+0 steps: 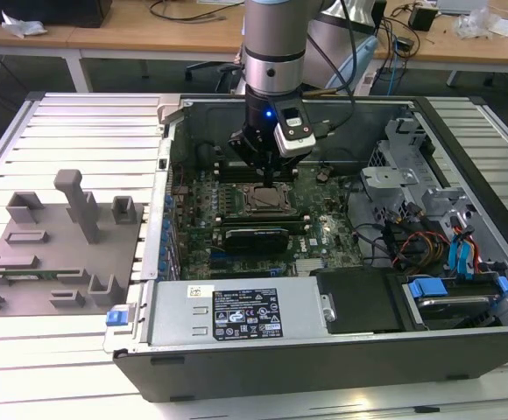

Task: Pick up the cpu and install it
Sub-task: 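Install the second cpu locking lever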

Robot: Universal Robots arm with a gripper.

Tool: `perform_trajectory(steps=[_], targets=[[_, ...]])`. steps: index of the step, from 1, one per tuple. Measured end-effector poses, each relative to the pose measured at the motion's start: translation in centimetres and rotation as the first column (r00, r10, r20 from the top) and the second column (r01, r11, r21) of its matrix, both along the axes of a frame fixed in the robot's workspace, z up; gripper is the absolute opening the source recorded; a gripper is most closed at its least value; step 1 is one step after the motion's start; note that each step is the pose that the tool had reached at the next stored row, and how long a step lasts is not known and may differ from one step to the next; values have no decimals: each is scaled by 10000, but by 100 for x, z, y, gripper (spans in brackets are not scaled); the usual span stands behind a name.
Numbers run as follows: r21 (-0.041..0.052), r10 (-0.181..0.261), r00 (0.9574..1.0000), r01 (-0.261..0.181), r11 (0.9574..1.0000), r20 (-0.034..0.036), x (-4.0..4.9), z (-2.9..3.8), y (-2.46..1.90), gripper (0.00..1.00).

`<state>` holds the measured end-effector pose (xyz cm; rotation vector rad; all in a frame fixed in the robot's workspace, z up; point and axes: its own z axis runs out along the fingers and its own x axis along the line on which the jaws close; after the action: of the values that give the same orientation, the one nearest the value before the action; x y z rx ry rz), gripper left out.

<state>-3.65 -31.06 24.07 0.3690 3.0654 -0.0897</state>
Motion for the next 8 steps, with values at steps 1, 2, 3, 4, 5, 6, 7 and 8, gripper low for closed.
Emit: perform_trajectory(steps=[1,2,3,4,5,6,7,8], targets=[[0,0,10000,0,10000,0,0,0,0,11],[0,0,10000,0,10000,-1,0,0,0,11],[0,0,10000,0,10000,0,0,0,0,11],[-4,0,10000,0,10000,-3,0,13,-1,11],[0,0,10000,0,10000,0,0,32,0,11],[-1,0,10000,0,10000,-1,0,45,0,11],[-1,0,10000,0,10000,-1,0,56,0,11],[-1,0,10000,0,10000,-1,1,68,0,11]])
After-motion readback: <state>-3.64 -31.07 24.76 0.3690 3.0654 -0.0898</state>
